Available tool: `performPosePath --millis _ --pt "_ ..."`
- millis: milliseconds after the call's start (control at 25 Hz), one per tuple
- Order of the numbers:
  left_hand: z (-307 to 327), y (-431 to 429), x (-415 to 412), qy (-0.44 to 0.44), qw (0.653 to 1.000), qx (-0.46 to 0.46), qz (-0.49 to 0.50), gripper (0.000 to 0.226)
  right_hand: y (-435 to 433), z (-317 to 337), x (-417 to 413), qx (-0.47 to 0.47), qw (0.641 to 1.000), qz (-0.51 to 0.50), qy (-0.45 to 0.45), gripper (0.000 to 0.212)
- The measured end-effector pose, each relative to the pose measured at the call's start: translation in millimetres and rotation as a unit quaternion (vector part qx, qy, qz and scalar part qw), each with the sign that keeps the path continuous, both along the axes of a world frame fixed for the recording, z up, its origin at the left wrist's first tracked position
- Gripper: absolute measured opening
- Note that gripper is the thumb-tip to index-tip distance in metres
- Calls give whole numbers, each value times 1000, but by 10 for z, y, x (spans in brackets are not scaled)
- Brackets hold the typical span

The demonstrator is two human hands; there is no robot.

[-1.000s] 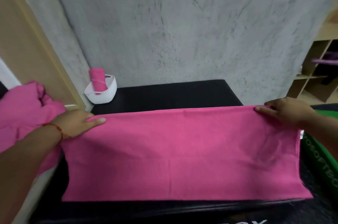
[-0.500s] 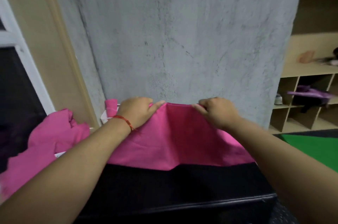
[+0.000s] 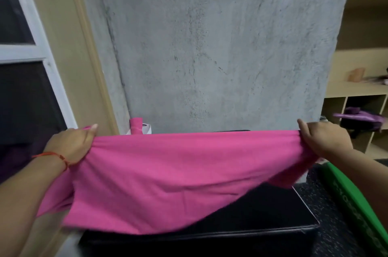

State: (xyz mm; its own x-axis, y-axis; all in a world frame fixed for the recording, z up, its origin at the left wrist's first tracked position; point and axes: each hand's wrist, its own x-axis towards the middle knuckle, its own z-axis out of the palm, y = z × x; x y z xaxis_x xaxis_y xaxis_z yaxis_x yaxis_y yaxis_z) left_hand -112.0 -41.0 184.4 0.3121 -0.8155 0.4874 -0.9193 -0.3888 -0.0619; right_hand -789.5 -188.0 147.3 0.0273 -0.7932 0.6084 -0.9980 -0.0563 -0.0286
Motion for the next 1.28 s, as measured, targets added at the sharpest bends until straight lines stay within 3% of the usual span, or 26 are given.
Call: performPosePath --millis 120,320,480,600,720,920,1040,1280 --pt "130 100 -81 -15 1000 7 -4 78 -102 18 -22 -13 999 -9 32 63" --pt "15 33 -118 -20 999 11 -36 72 -204 -106 -81 -30 999 -2 14 61" --pt "-287 -103 -39 -10 999 5 -50 91 -285 -331 -67 -11 1000 7 12 70" --pt "-522 -309 35 22 999 27 -37 77 -443 -538 -41 25 999 9 24 75" --pt "-897 -762 364 11 997 65 -37 86 -704 -812 4 41 999 10 17 75" --pt "-1562 -1527 494 45 990 115 -69 70 -1417 -1402 178 84 996 32 17 65" --pt "-2045 -2056 524 72 983 136 -99 69 -2039 -1854 318 107 992 20 68 68" --pt "-2921 -3109 743 95 982 160 -26 60 -3042 -2587 658 157 979 -21 128 72"
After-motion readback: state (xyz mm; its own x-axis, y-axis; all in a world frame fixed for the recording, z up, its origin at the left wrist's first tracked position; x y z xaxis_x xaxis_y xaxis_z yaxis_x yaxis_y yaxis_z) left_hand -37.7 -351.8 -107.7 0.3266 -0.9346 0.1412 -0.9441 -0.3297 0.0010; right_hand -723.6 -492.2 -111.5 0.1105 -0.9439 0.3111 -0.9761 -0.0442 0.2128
